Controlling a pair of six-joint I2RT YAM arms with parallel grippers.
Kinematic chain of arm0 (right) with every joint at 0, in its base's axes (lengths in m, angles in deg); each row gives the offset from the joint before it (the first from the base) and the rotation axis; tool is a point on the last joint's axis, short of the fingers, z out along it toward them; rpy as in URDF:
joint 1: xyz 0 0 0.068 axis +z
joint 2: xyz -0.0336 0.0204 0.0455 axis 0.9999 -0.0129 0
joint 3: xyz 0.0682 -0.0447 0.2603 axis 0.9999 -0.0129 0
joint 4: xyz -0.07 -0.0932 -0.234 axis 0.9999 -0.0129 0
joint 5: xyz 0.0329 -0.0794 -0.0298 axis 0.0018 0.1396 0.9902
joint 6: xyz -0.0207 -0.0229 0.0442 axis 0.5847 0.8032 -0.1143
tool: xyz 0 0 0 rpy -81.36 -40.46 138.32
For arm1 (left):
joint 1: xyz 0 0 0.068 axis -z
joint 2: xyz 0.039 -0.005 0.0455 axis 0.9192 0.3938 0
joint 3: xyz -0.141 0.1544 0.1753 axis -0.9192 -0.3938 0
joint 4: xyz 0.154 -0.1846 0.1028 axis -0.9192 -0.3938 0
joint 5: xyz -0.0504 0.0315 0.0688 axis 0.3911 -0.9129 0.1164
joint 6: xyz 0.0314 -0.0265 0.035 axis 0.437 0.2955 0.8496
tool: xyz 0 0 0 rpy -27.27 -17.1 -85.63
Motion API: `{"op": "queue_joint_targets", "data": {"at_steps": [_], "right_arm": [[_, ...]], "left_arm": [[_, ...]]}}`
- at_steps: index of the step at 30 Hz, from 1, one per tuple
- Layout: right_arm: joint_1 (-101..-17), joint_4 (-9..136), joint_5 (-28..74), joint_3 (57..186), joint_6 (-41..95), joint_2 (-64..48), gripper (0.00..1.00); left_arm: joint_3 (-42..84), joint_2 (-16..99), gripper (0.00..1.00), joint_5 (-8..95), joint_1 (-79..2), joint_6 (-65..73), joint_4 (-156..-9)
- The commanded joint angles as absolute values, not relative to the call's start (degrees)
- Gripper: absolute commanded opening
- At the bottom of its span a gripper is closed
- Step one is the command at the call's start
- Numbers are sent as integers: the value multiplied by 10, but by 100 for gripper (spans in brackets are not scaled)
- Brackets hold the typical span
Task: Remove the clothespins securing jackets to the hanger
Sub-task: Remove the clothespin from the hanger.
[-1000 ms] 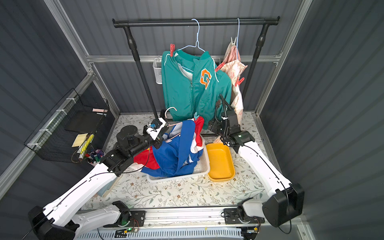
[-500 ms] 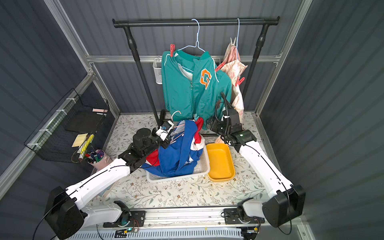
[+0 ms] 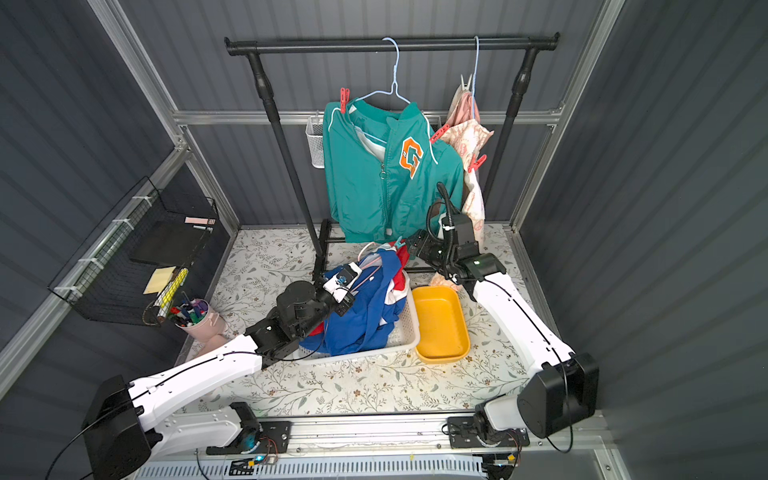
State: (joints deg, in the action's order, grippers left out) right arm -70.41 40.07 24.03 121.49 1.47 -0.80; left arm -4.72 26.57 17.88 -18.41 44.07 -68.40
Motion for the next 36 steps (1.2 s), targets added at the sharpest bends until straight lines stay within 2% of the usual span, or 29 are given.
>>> {"op": "queue_joint_targets", "data": {"at_steps": [1, 10, 20, 29, 36], "right_arm": [[-708, 410, 217, 1238, -8, -16, 82], [-709, 400, 220, 1245, -14, -28, 77], [-709, 367, 231, 1261, -12, -55, 62], [-709, 328, 250, 1252, -10, -50, 59], [-716, 345, 249, 1211, -25, -30, 67]], "left_arm": [[-49, 264, 0, 136, -161, 461, -656], [-65, 290, 0, 111, -120, 471, -623], [-74, 315, 0, 78, -92, 478, -595], [-81, 327, 0, 70, -84, 477, -577], [-85, 329, 0, 68, -82, 476, -570]]}}
